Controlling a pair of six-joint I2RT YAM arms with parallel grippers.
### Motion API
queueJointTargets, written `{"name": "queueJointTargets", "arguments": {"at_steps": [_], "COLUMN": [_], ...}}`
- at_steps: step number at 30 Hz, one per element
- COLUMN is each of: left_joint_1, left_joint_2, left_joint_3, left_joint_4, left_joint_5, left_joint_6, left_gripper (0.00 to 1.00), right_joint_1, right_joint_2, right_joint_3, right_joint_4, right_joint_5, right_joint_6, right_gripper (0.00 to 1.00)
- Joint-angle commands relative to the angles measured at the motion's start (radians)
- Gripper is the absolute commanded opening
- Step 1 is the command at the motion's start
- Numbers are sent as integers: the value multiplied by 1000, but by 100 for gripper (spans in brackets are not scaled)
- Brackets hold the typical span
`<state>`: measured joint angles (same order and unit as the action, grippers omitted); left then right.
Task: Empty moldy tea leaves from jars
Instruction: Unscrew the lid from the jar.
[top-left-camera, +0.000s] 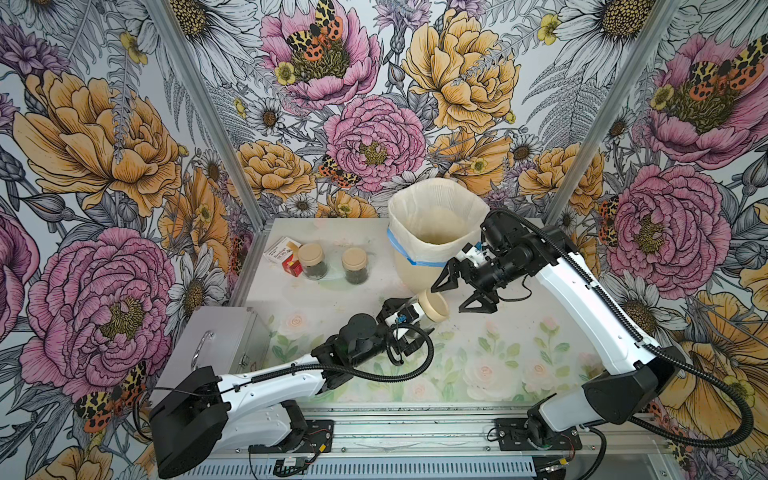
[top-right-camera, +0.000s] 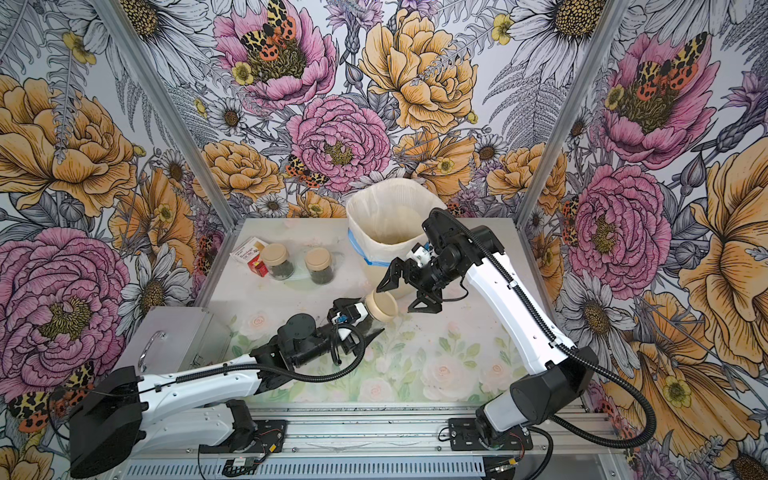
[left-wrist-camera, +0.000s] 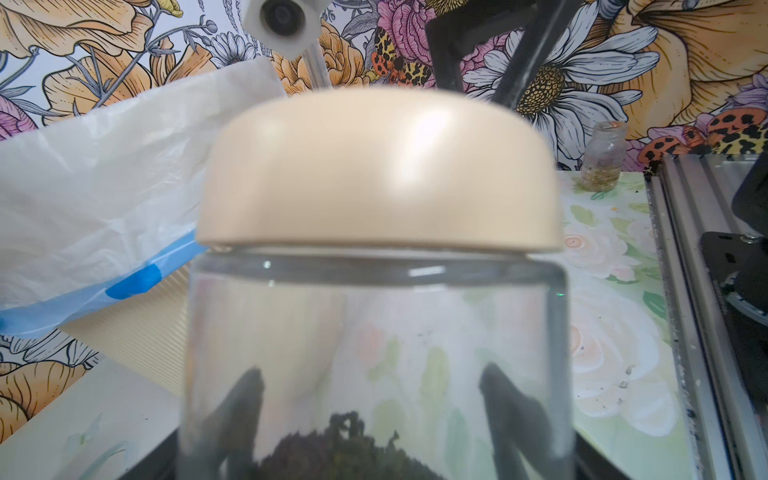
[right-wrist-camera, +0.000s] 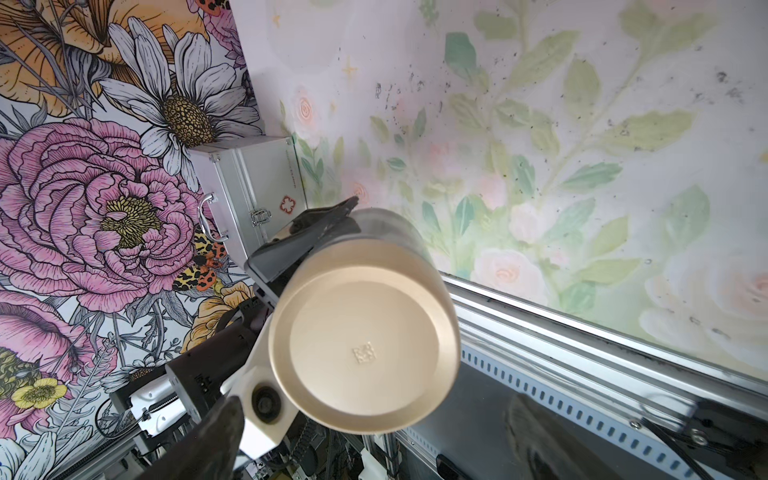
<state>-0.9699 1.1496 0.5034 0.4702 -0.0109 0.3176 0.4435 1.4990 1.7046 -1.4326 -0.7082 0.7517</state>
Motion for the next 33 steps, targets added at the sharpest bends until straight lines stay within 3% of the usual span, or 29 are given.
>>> {"name": "queueJointTargets", "arguments": {"at_steps": [1,24,33], "left_joint_1": [12,14,17], "left_joint_2": [-9,-7,-20], "left_joint_3": [37,49,45], "left_joint_4": [115,113,107], "left_joint_5": [11,9,15], "left_joint_6": [-3,-35,-44], "left_gripper": [53,54,54], "right_joint_1": [-6,65,69], "right_joint_2": [16,52,39], "right_joint_3": [24,9,-1], "right_joint_4": [-7,70,49], "right_joint_5": [20,-3,16], "right_joint_6": [37,57,30], "right_gripper": [100,100,89]}}
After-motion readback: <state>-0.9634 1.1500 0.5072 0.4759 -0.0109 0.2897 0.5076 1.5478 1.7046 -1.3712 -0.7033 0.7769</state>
